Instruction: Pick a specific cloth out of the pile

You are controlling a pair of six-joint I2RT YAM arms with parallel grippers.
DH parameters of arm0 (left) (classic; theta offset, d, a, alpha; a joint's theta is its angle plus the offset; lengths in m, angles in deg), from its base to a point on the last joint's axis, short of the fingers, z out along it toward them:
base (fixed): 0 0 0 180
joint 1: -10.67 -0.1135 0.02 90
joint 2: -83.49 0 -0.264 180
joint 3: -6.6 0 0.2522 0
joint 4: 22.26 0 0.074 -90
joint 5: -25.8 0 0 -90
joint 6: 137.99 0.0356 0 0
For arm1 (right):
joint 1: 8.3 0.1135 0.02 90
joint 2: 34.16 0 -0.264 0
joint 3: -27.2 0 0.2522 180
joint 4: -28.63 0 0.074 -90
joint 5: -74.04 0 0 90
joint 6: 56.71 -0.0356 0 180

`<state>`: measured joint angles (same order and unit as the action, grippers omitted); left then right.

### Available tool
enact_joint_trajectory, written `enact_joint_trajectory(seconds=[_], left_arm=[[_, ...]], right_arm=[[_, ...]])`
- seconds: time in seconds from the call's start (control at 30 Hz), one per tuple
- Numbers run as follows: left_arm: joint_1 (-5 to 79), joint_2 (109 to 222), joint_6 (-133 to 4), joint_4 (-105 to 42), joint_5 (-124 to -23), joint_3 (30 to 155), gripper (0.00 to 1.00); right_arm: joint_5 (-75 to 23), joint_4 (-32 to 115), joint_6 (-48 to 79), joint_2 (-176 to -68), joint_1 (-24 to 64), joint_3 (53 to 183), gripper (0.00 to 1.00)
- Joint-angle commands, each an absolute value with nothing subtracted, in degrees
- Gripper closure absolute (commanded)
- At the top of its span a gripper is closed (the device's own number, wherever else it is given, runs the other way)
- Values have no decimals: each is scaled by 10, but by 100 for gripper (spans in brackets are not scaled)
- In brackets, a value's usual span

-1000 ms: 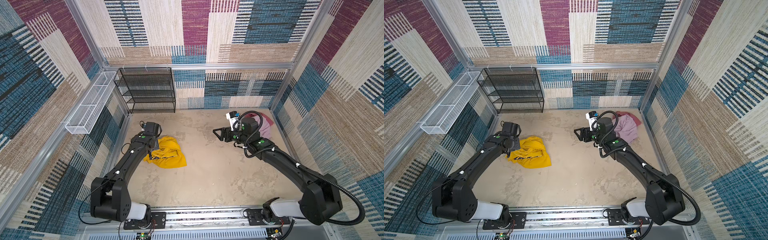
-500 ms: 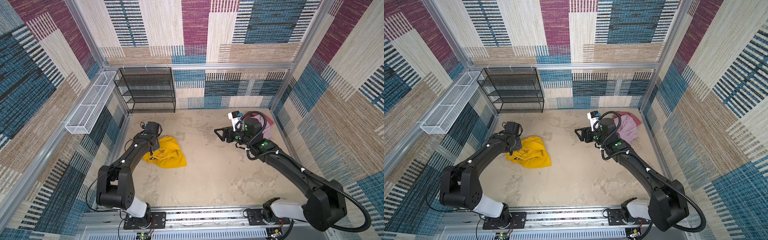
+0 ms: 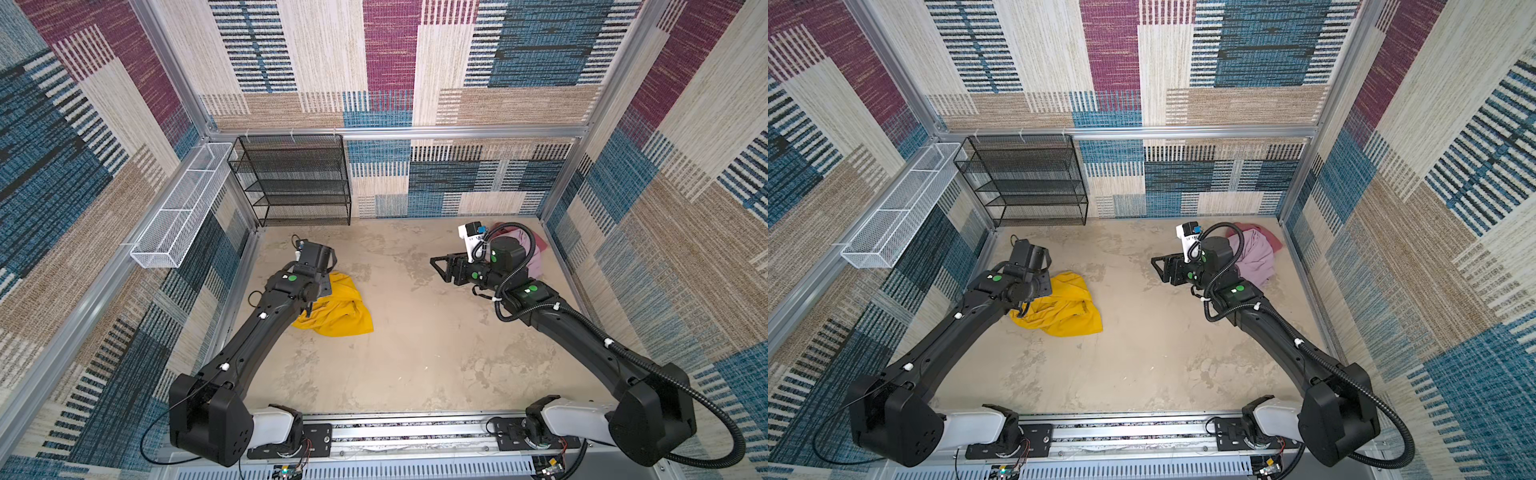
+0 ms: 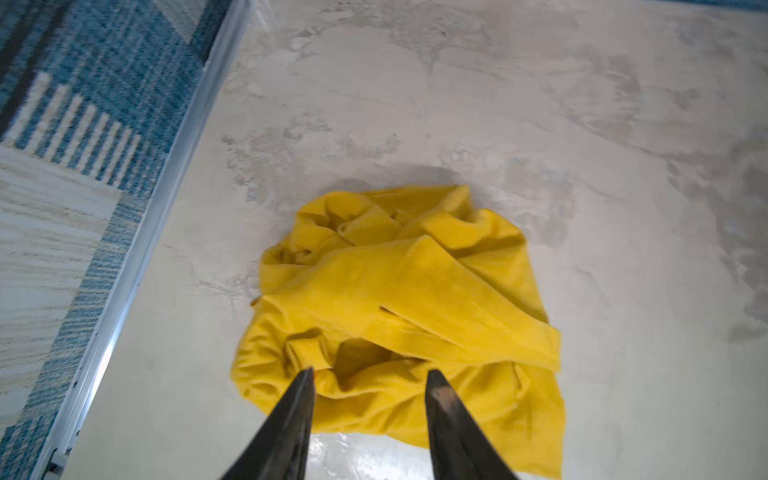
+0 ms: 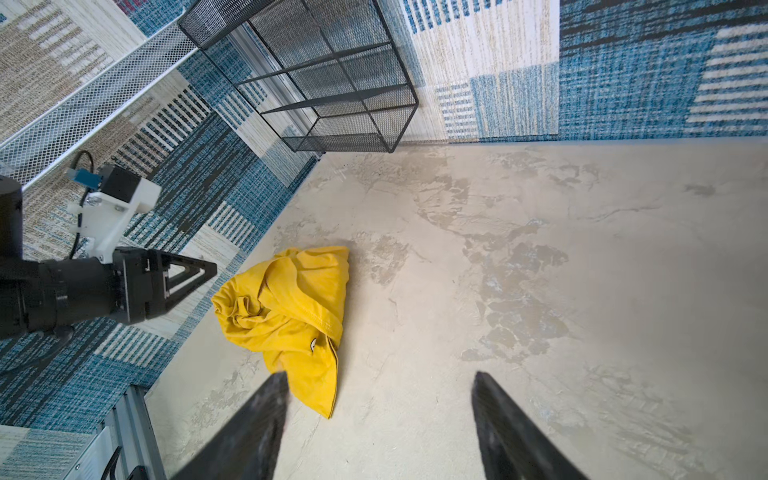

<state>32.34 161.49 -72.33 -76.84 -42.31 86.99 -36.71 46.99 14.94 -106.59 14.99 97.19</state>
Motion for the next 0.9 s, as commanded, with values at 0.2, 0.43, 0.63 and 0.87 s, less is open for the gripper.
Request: enact_joint_trajectory(seconds=[0.2, 0.43, 0.63, 0.87], left_arm=[[437, 1760, -774, -777, -490, 886, 52], [467, 1822, -783, -749, -544, 888, 45], [471, 1835, -801, -717, -566, 846, 44], [471, 1870, -802, -703, -567, 844, 48]], right_arm=[[-348, 474, 142, -1038, 150, 960, 27], [-341, 479, 144, -1033, 151, 957, 27], [-344, 471, 139, -1036, 151, 952, 27], [-349, 466, 136, -1044, 151, 955, 27]])
